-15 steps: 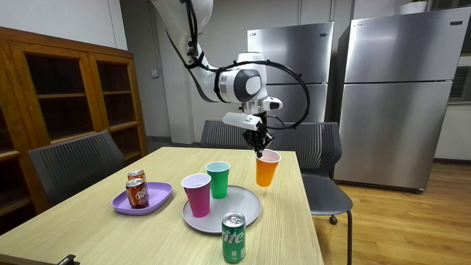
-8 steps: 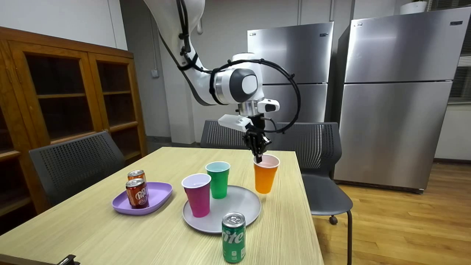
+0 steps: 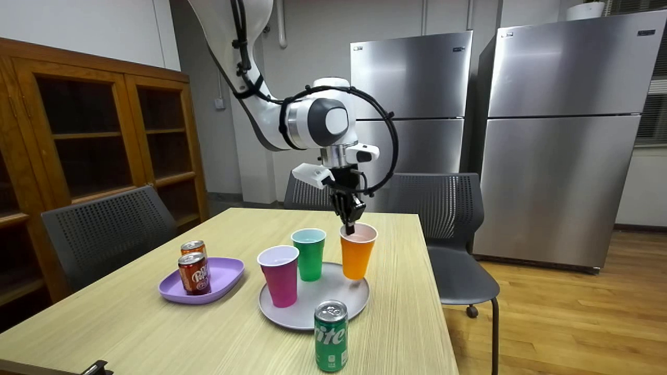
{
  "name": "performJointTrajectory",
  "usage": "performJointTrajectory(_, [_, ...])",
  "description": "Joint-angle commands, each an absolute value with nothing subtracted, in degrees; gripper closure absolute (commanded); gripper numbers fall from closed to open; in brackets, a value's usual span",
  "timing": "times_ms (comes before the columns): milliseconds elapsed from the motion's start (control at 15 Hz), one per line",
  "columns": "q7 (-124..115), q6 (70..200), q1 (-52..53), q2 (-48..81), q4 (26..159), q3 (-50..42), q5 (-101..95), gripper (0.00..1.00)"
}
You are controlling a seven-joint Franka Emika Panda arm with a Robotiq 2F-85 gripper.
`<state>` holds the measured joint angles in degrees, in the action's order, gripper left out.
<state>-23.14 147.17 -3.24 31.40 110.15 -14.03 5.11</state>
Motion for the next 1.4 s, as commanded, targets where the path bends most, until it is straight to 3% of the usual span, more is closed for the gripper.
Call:
performJointTrajectory(0, [-28.59,146.17,-1.11,29.18,113.63,-14.96,4.33,0.99])
performJointTrajectory(800, [-36.16,146.22,0.23,29.34,116.20,-15.94,4.34,0.99])
performJointTrajectory(867, [-36.27,146.13,0.24,29.30,116.28,-15.95,4.30,0.94])
performJointTrajectory(933, [-36.36,146.04,0.23,29.25,116.32,-15.93,4.27,0.69])
performJointTrajectory(1067, [-36.46,145.95,0.21,29.18,116.38,-15.93,4.20,0.64])
performJointTrajectory(1333, [-36.22,145.91,0.02,28.84,116.44,-15.77,4.36,0.35])
